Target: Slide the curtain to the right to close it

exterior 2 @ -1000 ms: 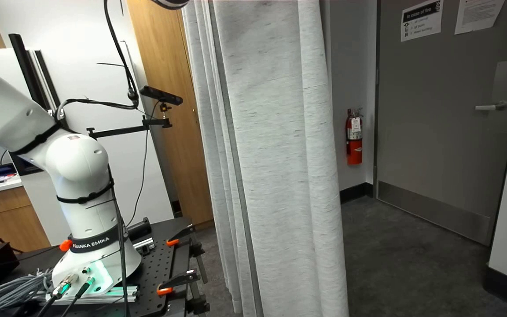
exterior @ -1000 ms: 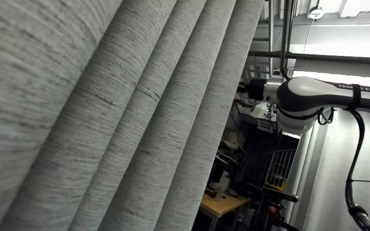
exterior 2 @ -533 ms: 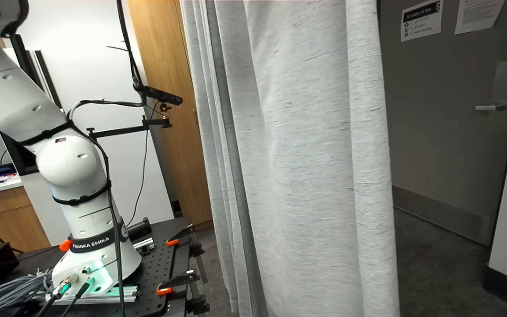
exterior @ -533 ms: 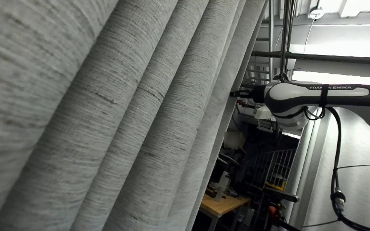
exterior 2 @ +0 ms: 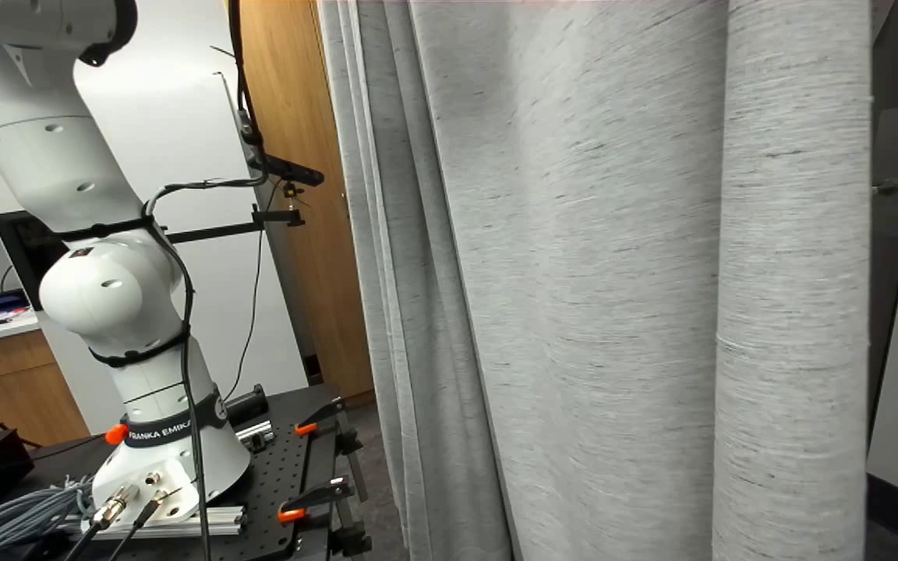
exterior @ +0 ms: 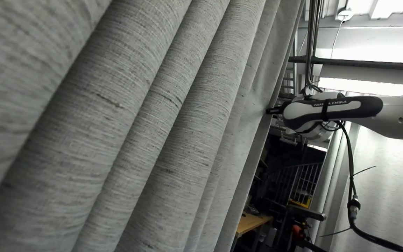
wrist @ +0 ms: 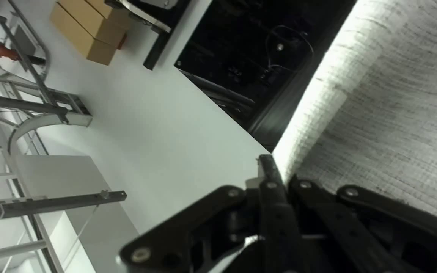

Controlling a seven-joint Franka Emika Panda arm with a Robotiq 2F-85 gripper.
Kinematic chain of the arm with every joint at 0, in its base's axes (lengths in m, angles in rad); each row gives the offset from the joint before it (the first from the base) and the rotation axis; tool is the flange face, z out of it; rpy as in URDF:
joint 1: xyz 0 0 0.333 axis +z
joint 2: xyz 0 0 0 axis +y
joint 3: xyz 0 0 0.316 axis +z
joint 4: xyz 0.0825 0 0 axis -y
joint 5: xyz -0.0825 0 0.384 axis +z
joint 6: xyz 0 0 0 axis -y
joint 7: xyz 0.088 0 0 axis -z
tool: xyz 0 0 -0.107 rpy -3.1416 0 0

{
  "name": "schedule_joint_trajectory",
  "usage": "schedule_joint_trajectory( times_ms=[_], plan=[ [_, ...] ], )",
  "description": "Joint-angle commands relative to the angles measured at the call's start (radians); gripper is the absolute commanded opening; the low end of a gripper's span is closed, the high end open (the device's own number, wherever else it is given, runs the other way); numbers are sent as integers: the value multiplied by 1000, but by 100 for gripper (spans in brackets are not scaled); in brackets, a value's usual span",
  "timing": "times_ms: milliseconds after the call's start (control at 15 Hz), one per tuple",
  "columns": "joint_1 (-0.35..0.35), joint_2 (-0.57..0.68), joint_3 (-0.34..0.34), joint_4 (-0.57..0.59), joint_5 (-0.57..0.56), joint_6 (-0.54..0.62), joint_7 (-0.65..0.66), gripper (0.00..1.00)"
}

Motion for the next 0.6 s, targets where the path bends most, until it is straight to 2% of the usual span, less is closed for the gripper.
schedule_joint_trajectory(
  times_ms=[0,67,133,200,267,400,533],
  plan=[
    [-142,199,-25,207,-1,-48,95,1],
    [-166,241,-44,256,-8,-61,124,1],
    [-282,277,28,302,-33,-82,172,1],
    [-195,309,-98,347,-44,-114,207,1],
    [-198,340,-135,392,-68,-147,260,1],
    [-154,401,-258,481,-112,-230,381,1],
    [-124,450,-340,560,-149,-308,480,1]
  ],
)
